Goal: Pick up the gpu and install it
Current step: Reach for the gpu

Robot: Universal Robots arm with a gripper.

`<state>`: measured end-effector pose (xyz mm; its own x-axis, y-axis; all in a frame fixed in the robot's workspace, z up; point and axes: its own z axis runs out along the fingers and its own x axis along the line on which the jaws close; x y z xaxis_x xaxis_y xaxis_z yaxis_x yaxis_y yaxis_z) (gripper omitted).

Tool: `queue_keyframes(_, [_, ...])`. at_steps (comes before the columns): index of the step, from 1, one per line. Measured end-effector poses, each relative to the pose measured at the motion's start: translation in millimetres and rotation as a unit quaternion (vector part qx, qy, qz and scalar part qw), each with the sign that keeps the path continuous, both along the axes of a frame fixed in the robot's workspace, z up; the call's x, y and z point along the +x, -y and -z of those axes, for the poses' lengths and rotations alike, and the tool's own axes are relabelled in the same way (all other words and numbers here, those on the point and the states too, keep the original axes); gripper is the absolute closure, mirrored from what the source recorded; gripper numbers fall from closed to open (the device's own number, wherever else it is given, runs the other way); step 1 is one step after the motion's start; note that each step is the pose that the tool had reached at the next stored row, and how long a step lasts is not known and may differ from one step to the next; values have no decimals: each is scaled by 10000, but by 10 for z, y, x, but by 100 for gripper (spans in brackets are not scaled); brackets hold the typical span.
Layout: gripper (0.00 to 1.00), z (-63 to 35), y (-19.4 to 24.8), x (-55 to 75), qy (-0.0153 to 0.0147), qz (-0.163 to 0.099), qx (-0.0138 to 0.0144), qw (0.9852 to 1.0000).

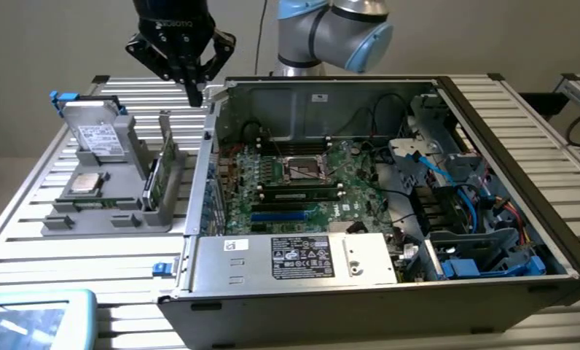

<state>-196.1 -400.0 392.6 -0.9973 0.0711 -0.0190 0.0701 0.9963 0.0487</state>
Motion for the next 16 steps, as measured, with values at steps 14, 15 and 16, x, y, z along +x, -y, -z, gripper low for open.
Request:
queue_keyframes(14, [89, 28, 2, -600, 0, 0, 0, 10000])
queue_keyframes(15, [89, 29, 2, -632, 0, 0, 0, 10000])
queue_keyframes(16, [89, 29, 2, -676, 0, 0, 0, 10000])
